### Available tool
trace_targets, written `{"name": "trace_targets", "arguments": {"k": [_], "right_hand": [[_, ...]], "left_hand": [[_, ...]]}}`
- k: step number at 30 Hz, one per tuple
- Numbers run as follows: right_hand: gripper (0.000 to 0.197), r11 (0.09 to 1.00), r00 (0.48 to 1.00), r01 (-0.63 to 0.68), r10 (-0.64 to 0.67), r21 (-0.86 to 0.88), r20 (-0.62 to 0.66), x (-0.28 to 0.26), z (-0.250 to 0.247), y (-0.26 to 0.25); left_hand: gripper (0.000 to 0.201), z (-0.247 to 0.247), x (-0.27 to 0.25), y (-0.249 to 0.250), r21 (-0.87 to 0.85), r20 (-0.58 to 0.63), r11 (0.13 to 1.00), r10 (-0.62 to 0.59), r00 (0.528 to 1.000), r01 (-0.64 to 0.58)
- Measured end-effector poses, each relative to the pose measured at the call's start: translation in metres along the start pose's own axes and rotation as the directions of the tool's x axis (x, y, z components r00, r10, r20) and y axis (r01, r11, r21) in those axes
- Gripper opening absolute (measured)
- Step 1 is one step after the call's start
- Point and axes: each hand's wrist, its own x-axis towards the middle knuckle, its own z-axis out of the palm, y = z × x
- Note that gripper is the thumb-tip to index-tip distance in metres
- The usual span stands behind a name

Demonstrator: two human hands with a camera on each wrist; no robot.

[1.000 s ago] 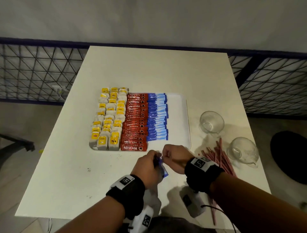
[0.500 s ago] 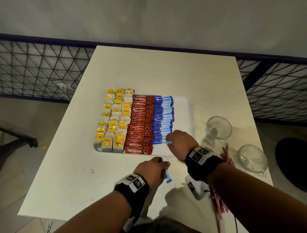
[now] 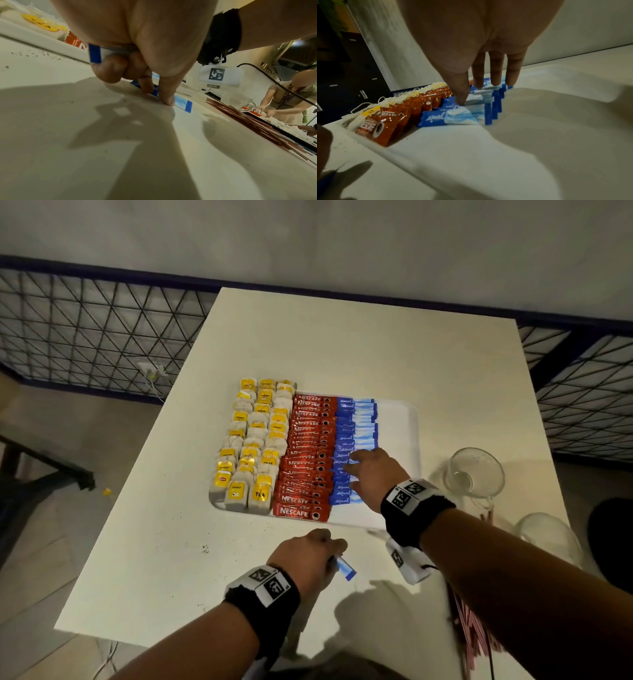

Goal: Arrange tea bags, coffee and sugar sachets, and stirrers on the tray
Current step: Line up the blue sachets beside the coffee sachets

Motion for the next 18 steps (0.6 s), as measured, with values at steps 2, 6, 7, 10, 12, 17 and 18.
{"name": "trace_targets", "arguments": {"k": [2,6,7,10,12,17,18], "right_hand": [[0.051,0.999,0.998,-0.042,0.043,0.032,-0.04,0.0,0.0,0.001],[0.057,0.994,0.997,-0.082,0.081,0.07,0.008,0.006,0.004,0.004],[0.056,0.995,0.997,-0.072,0.071,0.067,0.021,0.006,0.006,0.004],[0.055,0.993,0.997,-0.082,0.081,0.086,0.02,0.004,0.007,0.003],[0.056,0.987,0.994,-0.111,0.111,0.114,0.002,0.003,0.005,0.005],[0.055,0.983,0.992,-0.13,0.13,0.133,0.009,0.001,-0.002,0.006],[0.053,0.981,0.991,-0.127,0.132,0.149,-0.026,-0.002,-0.004,0.007]], "left_hand": [[0.034,0.001,0.0,-0.001,0.005,0.0,1.0,0.0,1.0,0.0],[0.034,0.003,0.001,-0.002,0.002,-0.007,1.0,0.006,1.0,-0.006],[0.033,0.004,0.001,-0.002,0.001,-0.012,1.0,0.009,1.0,-0.009],[0.033,0.005,0.0,-0.003,-0.007,-0.021,1.0,0.011,1.0,-0.011],[0.034,0.006,0.0,-0.002,-0.004,-0.029,1.0,0.012,1.0,-0.012],[0.03,0.006,-0.002,-0.003,0.043,-0.056,0.997,0.06,0.997,-0.057],[0.029,0.003,-0.004,-0.003,0.033,-0.07,0.997,0.071,0.995,-0.069]]}}
